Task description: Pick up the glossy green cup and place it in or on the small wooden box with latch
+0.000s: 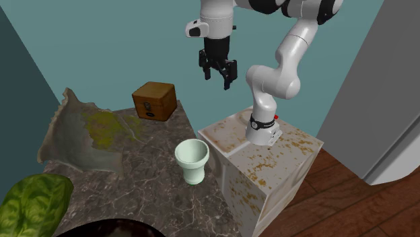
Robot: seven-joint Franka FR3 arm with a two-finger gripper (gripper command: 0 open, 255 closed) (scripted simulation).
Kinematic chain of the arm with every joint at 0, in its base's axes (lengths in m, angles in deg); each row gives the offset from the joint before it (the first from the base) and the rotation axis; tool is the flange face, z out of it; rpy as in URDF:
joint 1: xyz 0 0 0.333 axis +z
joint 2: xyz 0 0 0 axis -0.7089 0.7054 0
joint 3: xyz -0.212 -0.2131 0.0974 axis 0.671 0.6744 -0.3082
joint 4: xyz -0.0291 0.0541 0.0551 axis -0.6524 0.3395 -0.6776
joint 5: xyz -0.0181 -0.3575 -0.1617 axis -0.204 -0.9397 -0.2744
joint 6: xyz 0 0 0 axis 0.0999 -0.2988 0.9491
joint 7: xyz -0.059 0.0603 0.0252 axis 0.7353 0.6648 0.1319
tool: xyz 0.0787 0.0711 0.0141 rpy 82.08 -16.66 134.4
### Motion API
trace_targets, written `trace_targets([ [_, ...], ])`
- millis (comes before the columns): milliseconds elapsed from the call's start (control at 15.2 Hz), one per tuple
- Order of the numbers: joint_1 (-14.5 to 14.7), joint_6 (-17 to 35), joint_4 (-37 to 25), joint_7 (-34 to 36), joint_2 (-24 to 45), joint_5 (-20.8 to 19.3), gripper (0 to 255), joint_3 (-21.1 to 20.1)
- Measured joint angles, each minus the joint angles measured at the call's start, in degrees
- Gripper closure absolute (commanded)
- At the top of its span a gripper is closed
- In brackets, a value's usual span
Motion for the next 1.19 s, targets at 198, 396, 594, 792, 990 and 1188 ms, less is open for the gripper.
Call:
trace_targets([
  [198, 0.3, 1.9, 0.3, 0.9, 1.3, 0.5, 0, -0.7],
  [396, 1.3, 7.1, 1.0, 3.5, 4.8, 1.8, 0, -2.6],
  [594, 2.0, 13.0, 1.7, 5.8, 8.9, 2.6, 0, -4.3],
  [792, 2.7, 18.1, 0.7, 8.3, 14.0, 3.2, 0, -6.2],
  [990, 3.1, 23.2, -0.4, 10.8, 19.2, 3.2, 0, -8.1],
  [1188, 3.5, 28.0, -2.6, 13.5, 25.0, 2.5, 0, -9.8],
])
